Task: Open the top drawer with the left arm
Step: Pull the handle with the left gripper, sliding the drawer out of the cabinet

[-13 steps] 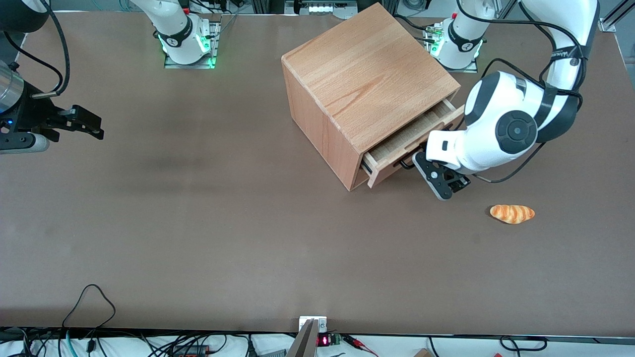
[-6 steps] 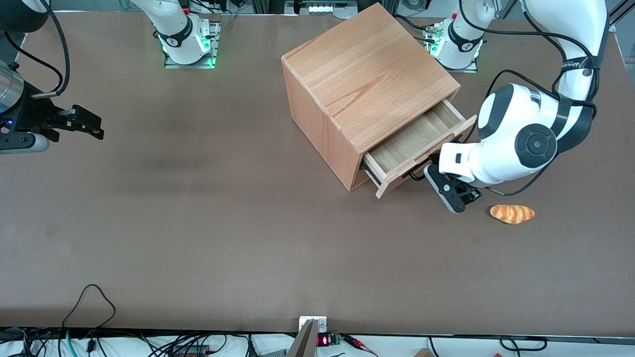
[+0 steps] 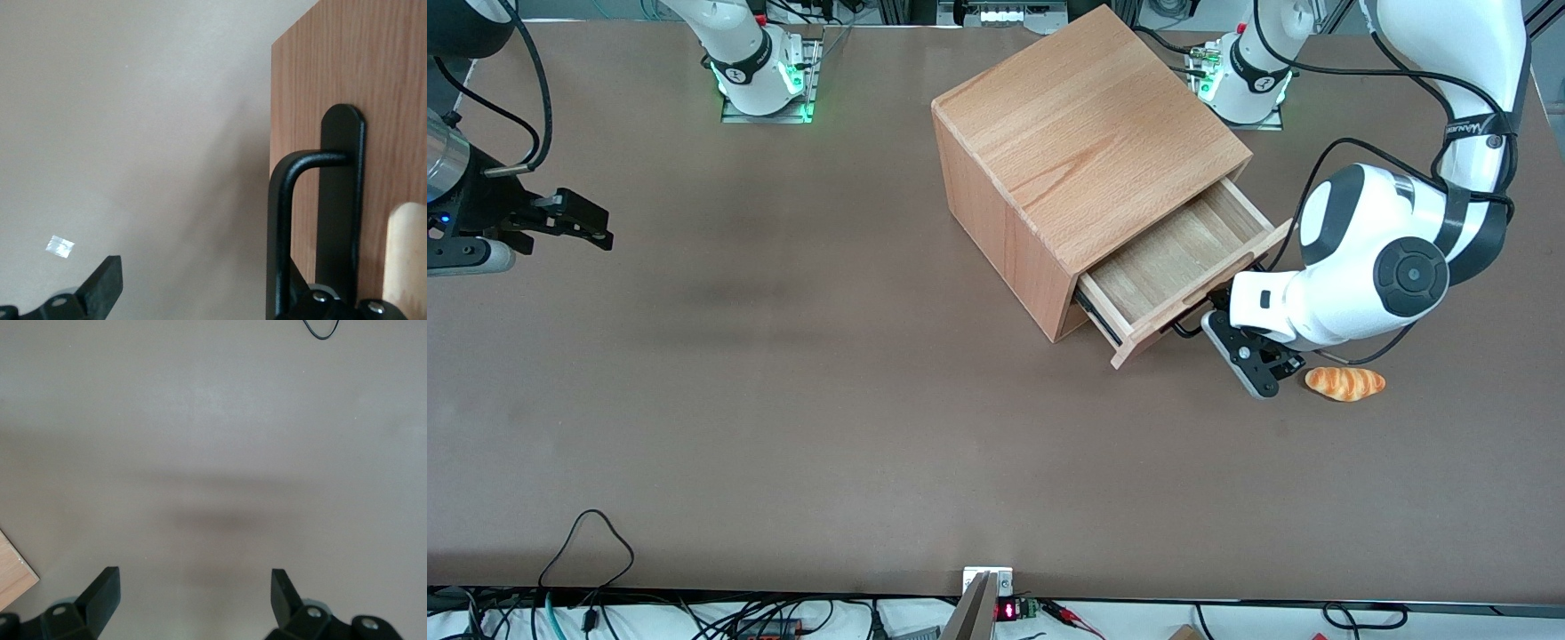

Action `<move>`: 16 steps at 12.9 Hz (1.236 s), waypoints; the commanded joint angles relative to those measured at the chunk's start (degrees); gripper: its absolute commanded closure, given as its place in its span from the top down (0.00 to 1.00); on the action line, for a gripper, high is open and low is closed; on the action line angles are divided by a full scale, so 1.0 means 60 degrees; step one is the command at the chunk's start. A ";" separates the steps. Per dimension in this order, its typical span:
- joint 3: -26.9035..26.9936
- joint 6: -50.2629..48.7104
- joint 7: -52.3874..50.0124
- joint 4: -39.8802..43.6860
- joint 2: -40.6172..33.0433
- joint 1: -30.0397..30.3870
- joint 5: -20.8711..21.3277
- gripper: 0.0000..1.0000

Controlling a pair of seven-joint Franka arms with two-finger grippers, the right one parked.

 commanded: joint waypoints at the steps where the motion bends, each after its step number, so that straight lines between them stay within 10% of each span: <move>1: 0.0189 -0.0009 0.0138 0.0644 0.0676 -0.0020 0.0458 1.00; 16: 0.0351 0.0006 0.0197 0.1920 0.1790 0.0551 0.0458 1.00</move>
